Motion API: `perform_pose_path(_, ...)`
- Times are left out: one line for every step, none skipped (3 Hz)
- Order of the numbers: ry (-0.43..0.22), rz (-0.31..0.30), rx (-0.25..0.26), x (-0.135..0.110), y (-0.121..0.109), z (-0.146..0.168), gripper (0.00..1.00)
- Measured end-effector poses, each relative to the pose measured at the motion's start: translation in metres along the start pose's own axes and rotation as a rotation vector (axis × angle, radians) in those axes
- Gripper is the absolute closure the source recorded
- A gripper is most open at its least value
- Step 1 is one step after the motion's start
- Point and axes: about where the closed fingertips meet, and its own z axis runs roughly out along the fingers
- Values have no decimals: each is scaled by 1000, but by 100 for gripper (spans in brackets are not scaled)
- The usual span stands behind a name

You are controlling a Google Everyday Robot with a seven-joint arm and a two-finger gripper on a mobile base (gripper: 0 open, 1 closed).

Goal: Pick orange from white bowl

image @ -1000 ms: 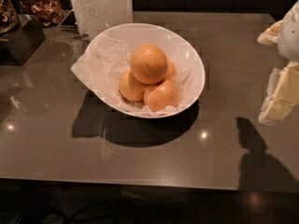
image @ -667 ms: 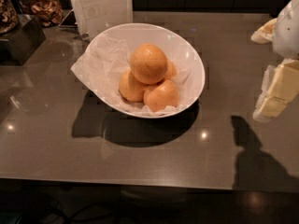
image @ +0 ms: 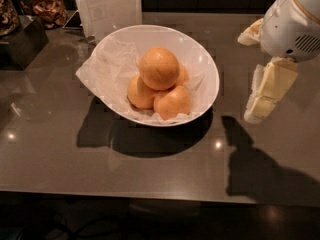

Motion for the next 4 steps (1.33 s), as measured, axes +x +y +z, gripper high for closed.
perform_pose_path(-52,-6,0,-9,-4,6,0)
perform_pose_path(-160,-87,-37,-56,-17,23,0)
perform_pose_path(-241,-160,-82,-98,-28,40,0)
perform_pose_path(-293,-191,-113,-124,-38,55,0)
